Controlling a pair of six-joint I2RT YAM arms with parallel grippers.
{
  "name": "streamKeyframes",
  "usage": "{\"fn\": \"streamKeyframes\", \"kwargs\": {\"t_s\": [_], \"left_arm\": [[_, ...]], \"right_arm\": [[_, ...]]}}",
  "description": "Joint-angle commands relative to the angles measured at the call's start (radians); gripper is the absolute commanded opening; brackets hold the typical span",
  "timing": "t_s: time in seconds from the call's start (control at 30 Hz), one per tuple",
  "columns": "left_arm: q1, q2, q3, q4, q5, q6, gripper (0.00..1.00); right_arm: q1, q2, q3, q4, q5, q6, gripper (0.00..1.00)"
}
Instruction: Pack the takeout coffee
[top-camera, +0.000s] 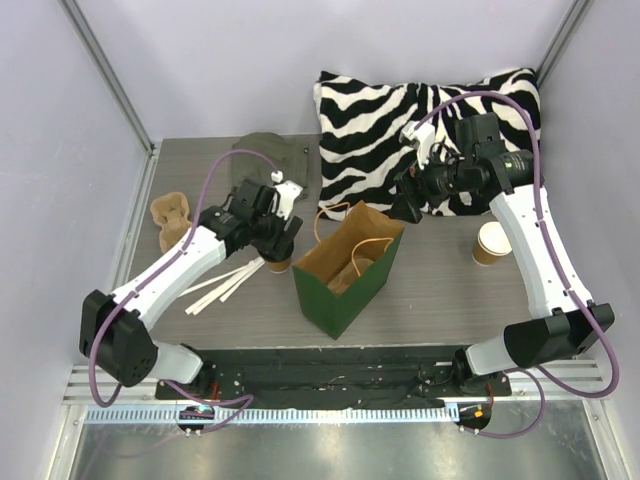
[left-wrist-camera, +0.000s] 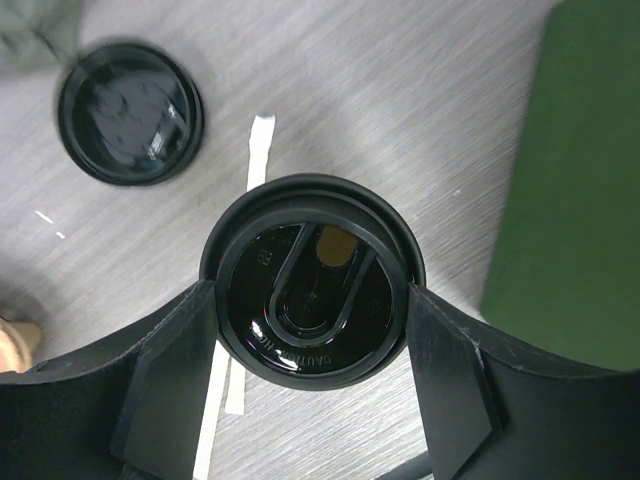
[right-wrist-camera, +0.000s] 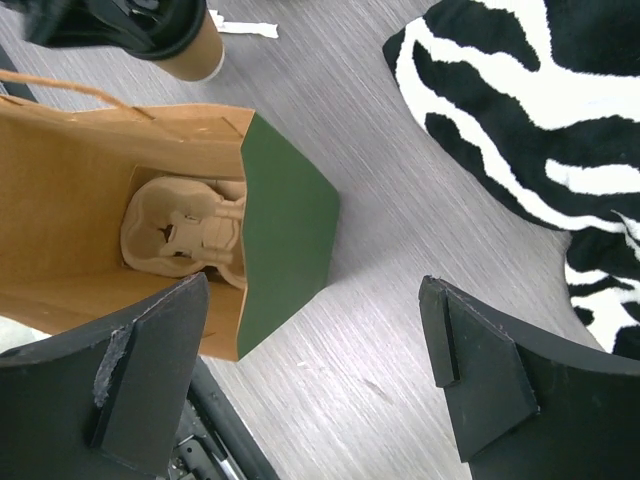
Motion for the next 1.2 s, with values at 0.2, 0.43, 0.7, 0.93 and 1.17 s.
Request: {"fn": "streamKeyframes", "kwargs": {"t_s": [0.2,0.43,0.7,0.93,1.17], "left_arm": [[0.020,-0.084,0.367,-0.202,0.115,0.047,0.28],[0.045,-0.038,0.682,-0.317,0.158,0.093,0.28],[0.048,0.040,1.012,-0.316,0.338,0.108,0.28],[-0.049,0.094,1.149,-0.316,0.464,0.118,0.28],[-0.252,0.125,1.149,-0.338,0.421,0.148,0.27]], "right_arm": [[-0.004,0.022,0.048,0.030,-0.020,-0.021,0.95],[-0.004,0.024,0.039,0.036,-0.026,0.000,0.95],[-0.004,0.023,0.029,0.036,-0.023,0.008,0.96],[-0.002,0.028,0.025,0.036,-0.019,0.014,0.96],[-0.002,0.036,0.034,0.036,-0.008,0.026,0.96]]}}
